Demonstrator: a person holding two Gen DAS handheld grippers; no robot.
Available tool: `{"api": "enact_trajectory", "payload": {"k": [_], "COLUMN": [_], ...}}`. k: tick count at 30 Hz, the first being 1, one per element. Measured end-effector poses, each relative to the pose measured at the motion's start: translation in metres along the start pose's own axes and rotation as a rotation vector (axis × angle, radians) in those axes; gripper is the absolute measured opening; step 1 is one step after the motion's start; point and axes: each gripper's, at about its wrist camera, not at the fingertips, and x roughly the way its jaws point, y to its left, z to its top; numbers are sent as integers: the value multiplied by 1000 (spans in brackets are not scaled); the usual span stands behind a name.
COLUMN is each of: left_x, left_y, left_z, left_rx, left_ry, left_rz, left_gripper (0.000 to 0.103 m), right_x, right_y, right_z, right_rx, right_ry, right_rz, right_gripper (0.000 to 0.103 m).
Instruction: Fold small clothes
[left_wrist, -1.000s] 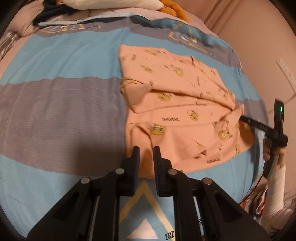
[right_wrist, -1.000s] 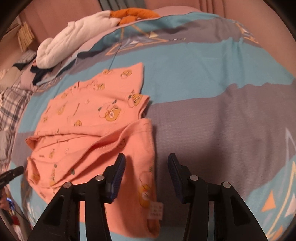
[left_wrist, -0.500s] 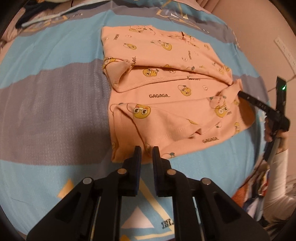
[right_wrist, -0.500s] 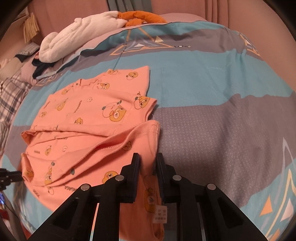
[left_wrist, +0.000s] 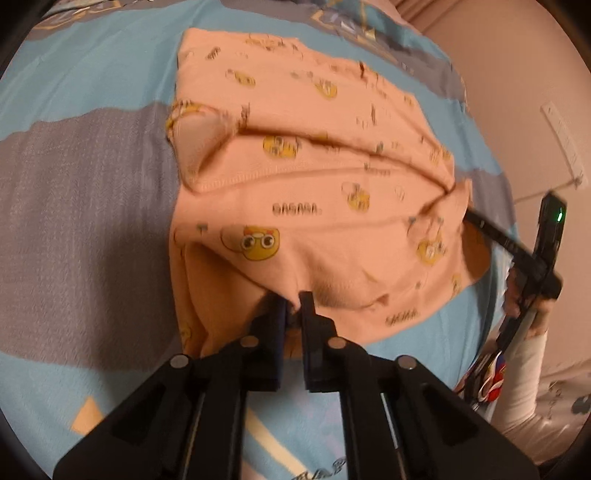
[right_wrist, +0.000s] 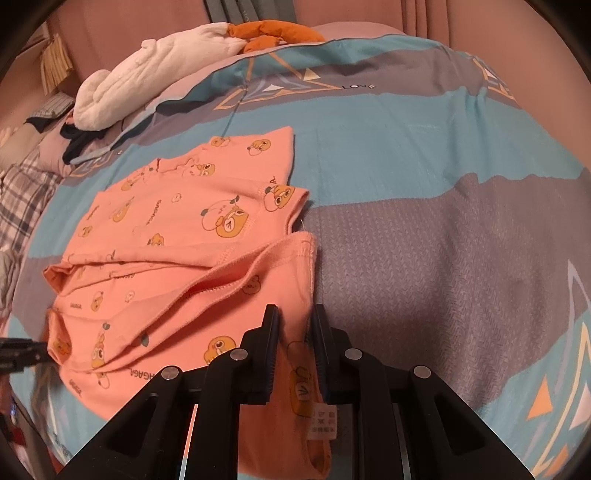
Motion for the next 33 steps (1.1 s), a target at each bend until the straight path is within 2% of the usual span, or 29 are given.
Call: {"api": "enact_trajectory", "payload": {"k": [5, 8, 13, 16, 25, 33], "left_x": [-10, -15, -19, -26, -66, -96], "left_y": [7, 8, 10, 12, 19, 19], "left_z": [18, 30, 42, 44, 34, 45], "left_rx": [-91, -122, -166, -202, -285, -295], "left_ry": [-89, -137, -174, -200, -292, -375], "left_rz": [-110, -128, -141, -162, -255, -292], "left_gripper": [5, 5, 5, 4, 4, 4], "right_x": [-1, -2, -4, -8, -46, -69], "right_y": [0, 0, -2, -1, 2, 11], "right_z": [0, 0, 1, 1, 9, 28], "right_rx": [2, 8, 23, 29, 35, 12], "right_ry": [-12, -15, -29, -49, -156, -254], "right_rz": [-5, -6, -3, 1, 52, 71], "right_gripper": [16, 14, 6, 5, 4, 4]}}
